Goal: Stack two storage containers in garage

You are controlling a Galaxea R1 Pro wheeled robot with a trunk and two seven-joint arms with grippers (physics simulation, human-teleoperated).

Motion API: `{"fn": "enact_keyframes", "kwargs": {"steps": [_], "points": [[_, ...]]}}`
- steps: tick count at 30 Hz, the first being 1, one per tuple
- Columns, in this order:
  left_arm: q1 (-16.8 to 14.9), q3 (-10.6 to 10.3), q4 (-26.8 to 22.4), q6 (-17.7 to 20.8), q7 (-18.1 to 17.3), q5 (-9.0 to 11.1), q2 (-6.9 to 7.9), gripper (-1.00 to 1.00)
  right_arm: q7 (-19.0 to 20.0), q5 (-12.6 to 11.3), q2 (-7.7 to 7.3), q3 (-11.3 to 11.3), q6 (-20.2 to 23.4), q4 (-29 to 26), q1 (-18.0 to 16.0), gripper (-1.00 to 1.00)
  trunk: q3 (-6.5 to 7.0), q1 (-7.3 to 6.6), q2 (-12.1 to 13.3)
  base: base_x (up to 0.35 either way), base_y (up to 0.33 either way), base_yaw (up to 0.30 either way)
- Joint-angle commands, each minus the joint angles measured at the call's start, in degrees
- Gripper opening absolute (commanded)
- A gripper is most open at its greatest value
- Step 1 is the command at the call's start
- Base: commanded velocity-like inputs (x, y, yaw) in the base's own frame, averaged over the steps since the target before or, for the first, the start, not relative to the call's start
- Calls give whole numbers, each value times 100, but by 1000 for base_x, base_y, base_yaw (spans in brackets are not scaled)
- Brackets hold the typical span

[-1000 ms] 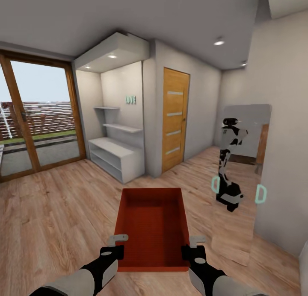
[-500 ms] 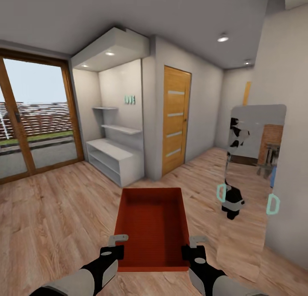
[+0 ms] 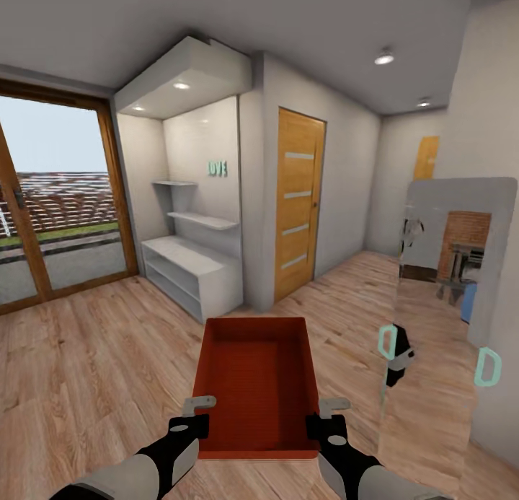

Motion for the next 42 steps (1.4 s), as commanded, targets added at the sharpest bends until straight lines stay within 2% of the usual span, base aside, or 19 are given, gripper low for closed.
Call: {"fn": "enact_keyframes", "kwargs": {"steps": [1, 36, 42], "points": [[-6, 310, -3, -26, 43, 1, 148, -100, 50, 16, 2, -248, 3, -4, -9, -100, -8, 4, -5, 322, 92, 0], [-6, 309, -3, -26, 43, 1, 148, -100, 50, 13, 2, -248, 3, -4, -6, -100, -8, 4, -5, 322, 101, -1], [-6, 312, -3, -26, 43, 1, 148, -100, 50, 13, 2, -248, 3, -4, -6, -100, -8, 4, -5, 322, 101, -169]]}}
